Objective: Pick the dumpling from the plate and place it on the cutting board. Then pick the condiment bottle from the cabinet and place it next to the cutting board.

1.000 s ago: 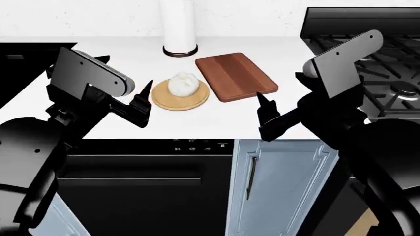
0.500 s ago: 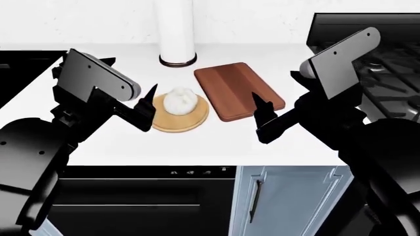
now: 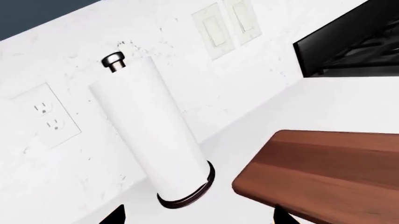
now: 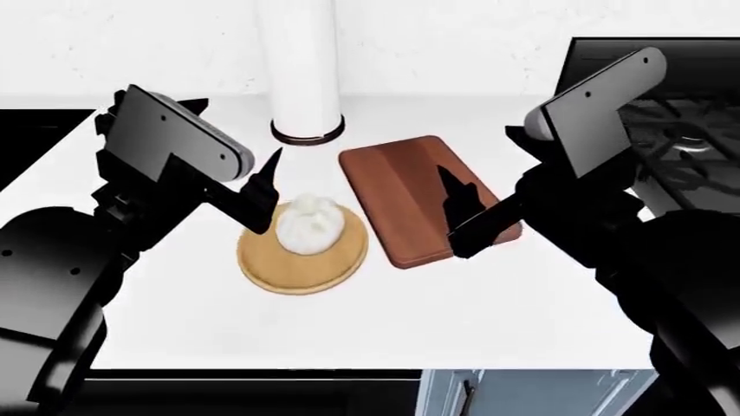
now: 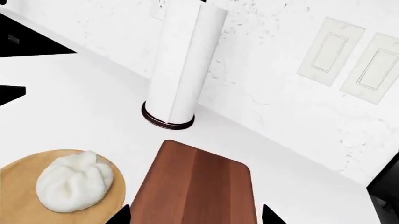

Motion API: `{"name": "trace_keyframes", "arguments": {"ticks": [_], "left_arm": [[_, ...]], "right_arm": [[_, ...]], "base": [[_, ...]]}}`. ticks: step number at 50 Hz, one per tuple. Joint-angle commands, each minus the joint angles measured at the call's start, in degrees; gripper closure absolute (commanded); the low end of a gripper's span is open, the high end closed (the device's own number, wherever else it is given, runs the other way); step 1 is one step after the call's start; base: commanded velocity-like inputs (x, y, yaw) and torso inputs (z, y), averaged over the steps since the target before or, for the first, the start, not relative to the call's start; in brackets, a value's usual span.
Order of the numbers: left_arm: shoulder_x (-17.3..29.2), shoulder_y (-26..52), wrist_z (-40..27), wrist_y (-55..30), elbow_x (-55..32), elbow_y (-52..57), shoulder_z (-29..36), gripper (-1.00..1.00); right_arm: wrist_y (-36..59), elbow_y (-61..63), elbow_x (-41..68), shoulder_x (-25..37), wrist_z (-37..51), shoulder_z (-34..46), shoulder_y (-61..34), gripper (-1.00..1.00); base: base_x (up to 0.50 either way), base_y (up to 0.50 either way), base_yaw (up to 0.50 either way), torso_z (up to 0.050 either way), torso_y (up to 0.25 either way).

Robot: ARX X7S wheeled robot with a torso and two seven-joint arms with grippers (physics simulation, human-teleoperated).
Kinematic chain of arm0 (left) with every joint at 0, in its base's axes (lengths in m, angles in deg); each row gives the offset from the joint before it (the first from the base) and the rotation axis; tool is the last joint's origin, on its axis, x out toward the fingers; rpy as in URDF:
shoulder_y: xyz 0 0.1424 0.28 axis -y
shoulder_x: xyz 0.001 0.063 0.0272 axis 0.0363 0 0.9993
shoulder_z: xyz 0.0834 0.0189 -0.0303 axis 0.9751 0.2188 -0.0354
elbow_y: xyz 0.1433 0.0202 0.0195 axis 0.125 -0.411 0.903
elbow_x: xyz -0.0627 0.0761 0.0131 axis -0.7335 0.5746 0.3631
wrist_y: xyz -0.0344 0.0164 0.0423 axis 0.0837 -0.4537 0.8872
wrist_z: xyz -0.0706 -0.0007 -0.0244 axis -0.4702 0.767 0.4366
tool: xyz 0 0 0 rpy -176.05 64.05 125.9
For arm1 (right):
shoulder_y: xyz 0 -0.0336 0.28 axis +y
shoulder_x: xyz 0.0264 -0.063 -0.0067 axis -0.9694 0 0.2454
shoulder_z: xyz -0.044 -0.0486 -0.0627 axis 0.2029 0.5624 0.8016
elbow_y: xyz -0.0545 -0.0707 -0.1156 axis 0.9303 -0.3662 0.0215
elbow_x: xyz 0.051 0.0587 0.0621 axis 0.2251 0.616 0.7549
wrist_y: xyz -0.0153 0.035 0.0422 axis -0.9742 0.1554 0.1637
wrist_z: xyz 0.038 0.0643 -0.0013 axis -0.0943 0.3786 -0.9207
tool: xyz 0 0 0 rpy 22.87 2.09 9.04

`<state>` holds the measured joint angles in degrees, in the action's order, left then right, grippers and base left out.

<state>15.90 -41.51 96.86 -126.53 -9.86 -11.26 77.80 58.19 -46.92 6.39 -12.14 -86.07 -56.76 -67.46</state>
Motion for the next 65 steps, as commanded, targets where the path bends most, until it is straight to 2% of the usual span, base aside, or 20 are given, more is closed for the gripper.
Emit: {"name": "trace_keyframes", "arguments": {"ticks": [1, 51, 56, 61, 63, 65], "left_arm": [[0.4, -0.1, 0.0, 0.0, 0.0, 0.8, 0.5, -1.0], [1.3, -1.1, 0.0, 0.3, -0.8, 1.5, 1.0, -1.0], [1.5, -0.7, 2.2, -3.0, -3.2, 1.4, 1.2, -1.0], [2.5, -1.2, 5.3, -6.3, -4.9, 0.0, 4.6, -1.0], [5.4, -4.4, 10.9, -4.3, -7.8, 1.1, 5.7, -1.0], [6.9, -5.7, 13.3, -3.2, -8.9, 1.4, 6.4, -1.0]], "right_arm": [[0.1, 0.3, 1.1, 0.1, 0.2, 0.0, 0.0, -1.0], [-0.9, 0.9, 4.5, 1.3, 2.6, 0.7, 0.2, -1.0], [0.2, 1.3, 4.9, 1.2, 3.2, 0.5, -0.5, -1.0], [0.7, 1.6, 5.4, 1.1, 3.8, 0.2, -1.0, -1.0], [0.6, 1.6, 5.7, 1.2, 3.8, 0.1, -0.8, -1.0], [0.6, 1.5, 5.9, 1.3, 4.0, 0.1, -0.8, -1.0]], "base": [[0.32, 0.0, 0.0, 0.0, 0.0], [0.25, 0.0, 0.0, 0.0, 0.001], [0.0, 0.0, 0.0, 0.0, 0.0], [0.0, 0.0, 0.0, 0.0, 0.0], [0.0, 0.0, 0.0, 0.0, 0.0], [0.0, 0.0, 0.0, 0.0, 0.0]]}}
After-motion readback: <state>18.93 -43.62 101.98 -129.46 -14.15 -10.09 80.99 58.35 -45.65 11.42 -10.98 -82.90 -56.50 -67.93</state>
